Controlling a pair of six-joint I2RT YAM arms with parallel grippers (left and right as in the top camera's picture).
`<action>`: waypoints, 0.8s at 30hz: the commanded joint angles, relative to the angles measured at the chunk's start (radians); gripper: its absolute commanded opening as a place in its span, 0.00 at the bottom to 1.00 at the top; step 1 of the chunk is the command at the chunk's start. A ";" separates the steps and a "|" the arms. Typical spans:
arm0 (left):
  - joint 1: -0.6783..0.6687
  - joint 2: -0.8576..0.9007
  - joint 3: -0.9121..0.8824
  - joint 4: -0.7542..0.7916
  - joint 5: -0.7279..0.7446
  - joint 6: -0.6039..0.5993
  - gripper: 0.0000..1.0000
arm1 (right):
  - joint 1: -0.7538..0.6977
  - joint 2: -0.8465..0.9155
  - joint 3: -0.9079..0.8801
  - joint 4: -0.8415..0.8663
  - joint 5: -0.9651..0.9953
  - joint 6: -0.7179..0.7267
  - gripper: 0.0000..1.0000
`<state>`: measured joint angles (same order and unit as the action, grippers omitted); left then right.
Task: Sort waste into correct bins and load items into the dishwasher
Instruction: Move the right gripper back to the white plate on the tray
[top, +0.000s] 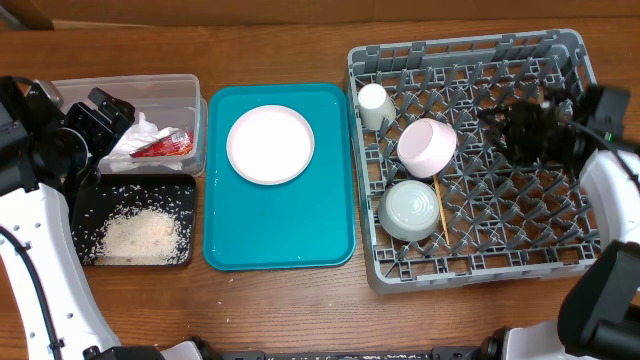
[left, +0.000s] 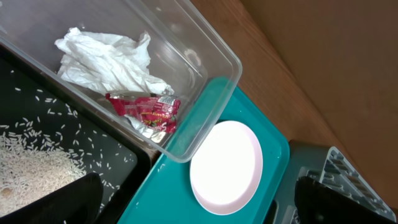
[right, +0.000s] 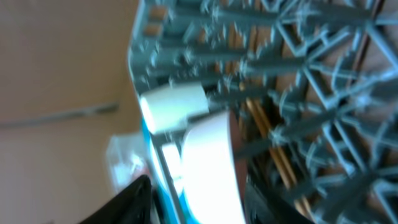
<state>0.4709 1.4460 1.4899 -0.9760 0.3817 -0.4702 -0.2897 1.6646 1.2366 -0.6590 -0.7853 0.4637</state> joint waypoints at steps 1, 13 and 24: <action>-0.006 0.000 0.026 0.001 0.000 -0.009 1.00 | 0.147 -0.060 0.209 -0.145 0.279 -0.211 0.49; -0.006 0.000 0.026 0.001 0.000 -0.009 1.00 | 0.832 0.011 0.360 -0.084 0.933 -0.209 0.54; -0.006 0.000 0.026 0.000 0.000 -0.009 1.00 | 0.963 0.348 0.360 0.095 1.088 -0.137 0.58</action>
<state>0.4709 1.4460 1.4914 -0.9764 0.3820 -0.4702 0.6777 1.9411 1.5837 -0.6018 0.2653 0.2989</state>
